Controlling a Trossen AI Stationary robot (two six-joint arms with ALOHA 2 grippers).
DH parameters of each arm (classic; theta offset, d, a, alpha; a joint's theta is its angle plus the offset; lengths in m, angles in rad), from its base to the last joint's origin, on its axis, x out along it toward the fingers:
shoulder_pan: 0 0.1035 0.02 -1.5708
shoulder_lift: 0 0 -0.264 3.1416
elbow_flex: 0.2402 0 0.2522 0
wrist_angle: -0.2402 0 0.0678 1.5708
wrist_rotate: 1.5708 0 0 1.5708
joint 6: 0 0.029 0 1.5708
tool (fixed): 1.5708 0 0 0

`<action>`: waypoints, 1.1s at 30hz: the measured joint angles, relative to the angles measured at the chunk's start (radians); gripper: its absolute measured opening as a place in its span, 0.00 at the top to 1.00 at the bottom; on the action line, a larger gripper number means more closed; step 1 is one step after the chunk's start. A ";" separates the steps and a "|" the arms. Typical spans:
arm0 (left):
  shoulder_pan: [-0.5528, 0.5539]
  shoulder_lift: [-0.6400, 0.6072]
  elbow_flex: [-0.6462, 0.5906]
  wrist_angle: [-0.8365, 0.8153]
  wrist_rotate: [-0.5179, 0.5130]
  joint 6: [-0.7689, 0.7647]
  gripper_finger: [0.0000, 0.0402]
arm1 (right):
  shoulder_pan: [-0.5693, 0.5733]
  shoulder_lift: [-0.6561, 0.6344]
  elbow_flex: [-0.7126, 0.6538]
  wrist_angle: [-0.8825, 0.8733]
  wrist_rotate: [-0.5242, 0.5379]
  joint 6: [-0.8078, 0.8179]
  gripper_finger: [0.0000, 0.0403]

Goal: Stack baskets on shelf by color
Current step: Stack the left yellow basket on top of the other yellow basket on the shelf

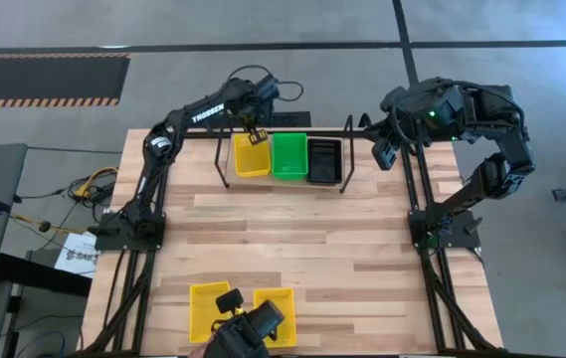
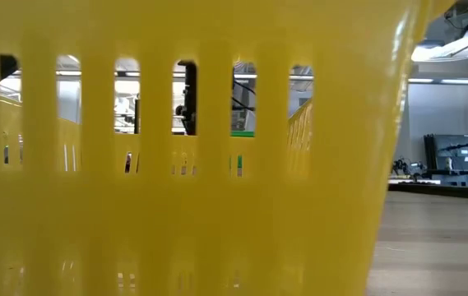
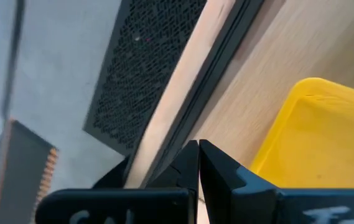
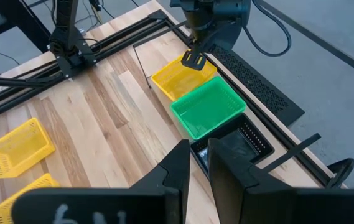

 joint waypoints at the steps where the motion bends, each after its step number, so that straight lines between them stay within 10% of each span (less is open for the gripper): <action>1: 0.002 0.000 0.000 0.000 0.012 -0.003 1.00 | 0.000 0.000 0.000 0.001 0.000 0.000 0.81; 33: -0.122 -0.107 0.197 -0.346 -0.115 -0.150 1.00 | -0.009 0.024 -0.008 -0.011 0.000 -0.050 0.81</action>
